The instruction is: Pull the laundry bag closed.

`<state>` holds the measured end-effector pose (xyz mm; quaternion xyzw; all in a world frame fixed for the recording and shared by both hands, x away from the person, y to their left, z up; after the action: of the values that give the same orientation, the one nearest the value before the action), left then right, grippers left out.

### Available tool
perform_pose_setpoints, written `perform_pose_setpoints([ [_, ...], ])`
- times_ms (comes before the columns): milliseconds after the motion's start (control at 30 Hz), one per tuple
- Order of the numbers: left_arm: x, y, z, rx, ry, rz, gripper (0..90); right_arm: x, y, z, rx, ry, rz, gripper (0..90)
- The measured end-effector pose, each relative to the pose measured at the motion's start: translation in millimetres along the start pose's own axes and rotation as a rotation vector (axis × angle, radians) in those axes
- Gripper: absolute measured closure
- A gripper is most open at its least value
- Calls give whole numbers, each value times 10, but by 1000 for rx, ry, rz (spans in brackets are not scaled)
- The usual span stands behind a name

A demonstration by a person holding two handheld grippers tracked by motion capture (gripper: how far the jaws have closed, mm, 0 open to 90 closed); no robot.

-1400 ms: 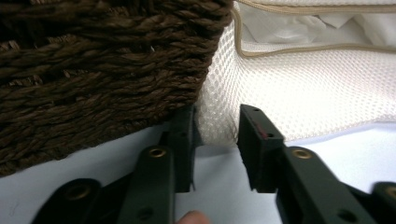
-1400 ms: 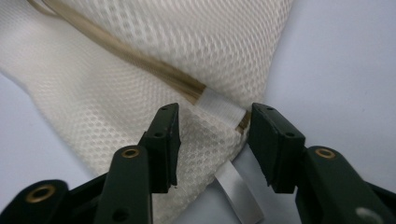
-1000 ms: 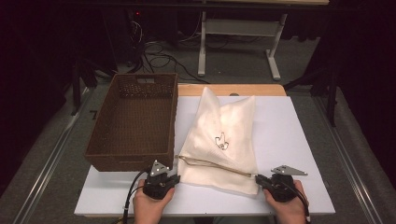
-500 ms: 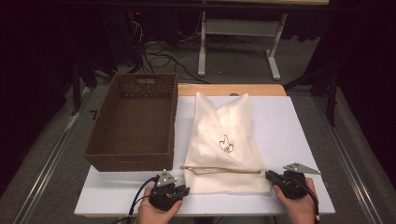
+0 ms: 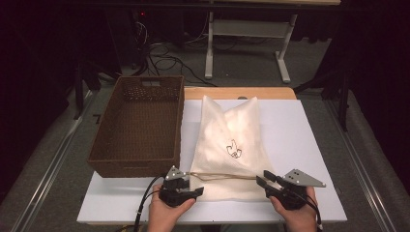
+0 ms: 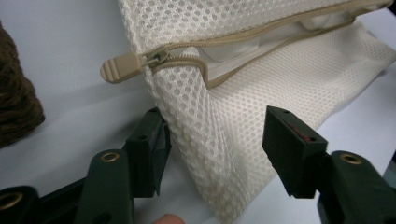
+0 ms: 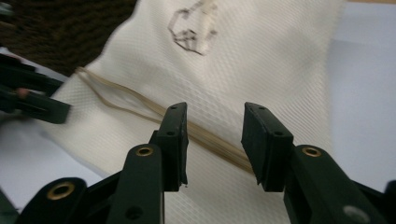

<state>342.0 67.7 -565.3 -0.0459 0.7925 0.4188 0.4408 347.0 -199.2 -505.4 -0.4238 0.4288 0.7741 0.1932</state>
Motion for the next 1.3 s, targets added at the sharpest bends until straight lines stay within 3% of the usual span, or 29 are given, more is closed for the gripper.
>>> perform_pose_setpoints([
  [167, -5, -12, 6, 2, 13, -9, 413, -96, -113, 251, -85, 33, 9, 596],
  [267, 1, -3, 40, 7, 10, 6, 589, -133, -206, 406, -116, 81, 30, 596],
  [333, 1, 8, 41, 40, 15, 7, 652, -156, -280, 511, -136, 99, 41, 596],
  [533, -127, 138, -2, -32, -63, -42, 799, -199, -597, 737, -162, 148, 80, 602],
  [700, -160, 155, -73, -101, -142, -34, 843, -279, -804, 944, -216, 177, 110, 639],
  [800, -167, 151, -86, -107, -138, -45, 853, -336, -926, 1082, -244, 201, 132, 673],
  [933, -174, 157, -89, -116, -139, -49, 859, -374, -1076, 1220, -248, 243, 170, 684],
  [1300, -207, 169, -122, -152, -188, -37, 863, -400, -1436, 1439, -297, 285, 310, 698],
])
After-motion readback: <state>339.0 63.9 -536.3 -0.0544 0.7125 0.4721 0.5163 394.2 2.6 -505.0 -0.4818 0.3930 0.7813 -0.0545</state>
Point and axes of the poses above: each handheld gripper's, and its own axes: y roughly backward along the jaws, x roughly out of its underside, z roughly to its left, the point moved 7 cm from there along -y, roughly forward along the jaws, and after that the axes turned 11 degrees about -y, right-handed, at the moved point
